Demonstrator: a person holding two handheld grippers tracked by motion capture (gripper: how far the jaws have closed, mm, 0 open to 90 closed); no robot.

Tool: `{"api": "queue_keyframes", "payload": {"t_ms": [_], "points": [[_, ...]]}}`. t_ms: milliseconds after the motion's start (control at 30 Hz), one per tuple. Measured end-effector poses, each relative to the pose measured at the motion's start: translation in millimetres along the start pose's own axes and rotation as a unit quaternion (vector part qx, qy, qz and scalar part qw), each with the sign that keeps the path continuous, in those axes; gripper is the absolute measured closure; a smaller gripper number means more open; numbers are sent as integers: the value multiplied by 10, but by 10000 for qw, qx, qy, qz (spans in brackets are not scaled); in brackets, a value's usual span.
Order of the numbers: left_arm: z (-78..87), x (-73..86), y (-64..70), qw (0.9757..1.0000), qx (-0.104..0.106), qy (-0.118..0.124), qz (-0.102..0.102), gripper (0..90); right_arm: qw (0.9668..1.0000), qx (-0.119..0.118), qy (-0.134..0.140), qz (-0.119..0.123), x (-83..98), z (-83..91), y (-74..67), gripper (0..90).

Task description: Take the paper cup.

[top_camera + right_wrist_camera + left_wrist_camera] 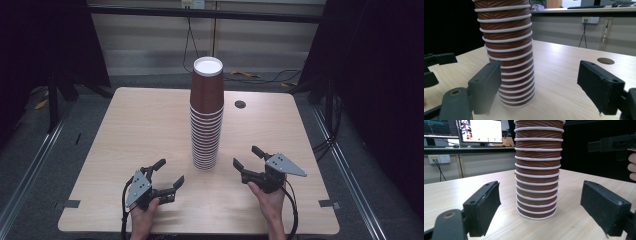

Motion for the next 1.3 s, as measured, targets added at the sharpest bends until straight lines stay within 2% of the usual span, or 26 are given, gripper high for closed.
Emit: {"api": "queue_keyframes", "payload": {"t_ms": [67, 100, 200, 267, 333, 433, 567, 667, 800, 867, 933, 1033, 1133, 1300], "points": [[0, 0, 1, 10000, 0, -2, 2, 157, 10000, -17, -10, -36, -19, -12, -8, 192], [0, 0, 0, 10000, 1, -2, 1, 157, 9999, -108, -11, -73, -66, -42, -25, 192], [0, 0, 1, 10000, 6, -1, 6, 157, 9999, -150, -76, 8, -121, -85, -38, 247], [0, 0, 0, 10000, 3, -1, 2, 156, 9996, -251, -92, 67, -162, -116, -60, 254], [0, 0, 0, 10000, 2, -3, 1, 157, 9996, -260, -73, 70, -186, -131, -72, 253], [0, 0, 0, 10000, 5, -2, 2, 156, 9990, -398, 188, 67, -291, -187, -109, 291], [0, 0, 0, 10000, 9, -4, 2, 157, 9980, -546, 313, 49, -387, -236, -146, 298], [0, 0, 1, 10000, 8, -2, 2, 157, 9973, -638, 342, 78, -477, -262, -173, 303], [1, 0, 1, 10000, 14, 0, 3, 157, 9975, -661, 222, 70, -577, -278, -175, 299], [1, 0, 2, 10000, 17, 0, 2, 156, 9966, -781, 271, 55, -639, -278, -189, 273], [1, 0, 2, 10000, 22, -1, 1, 156, 9949, -954, 333, -60, -702, -284, -212, 203], [0, 0, 3, 10000, 29, 0, 2, 156, 9930, -1124, 336, -121, -789, -305, -230, 170], [0, 0, 3, 10000, 28, 1, 3, 156, 9922, -1199, 311, -137, -856, -333, -231, 170], [0, 0, 3, 10000, 28, 2, 4, 156, 9875, -1489, 476, -181, -1098, -401, -291, 194]]}}
Point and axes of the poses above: each handheld gripper's, and its own axes: z roughly backward along the jaws, x roughly out of its underside, y roughly to its right, the point moved 8 cm from there along -z, roughly forward along the jaws, and after that the axes turned 12 degrees about y, right-handed, at the moved point
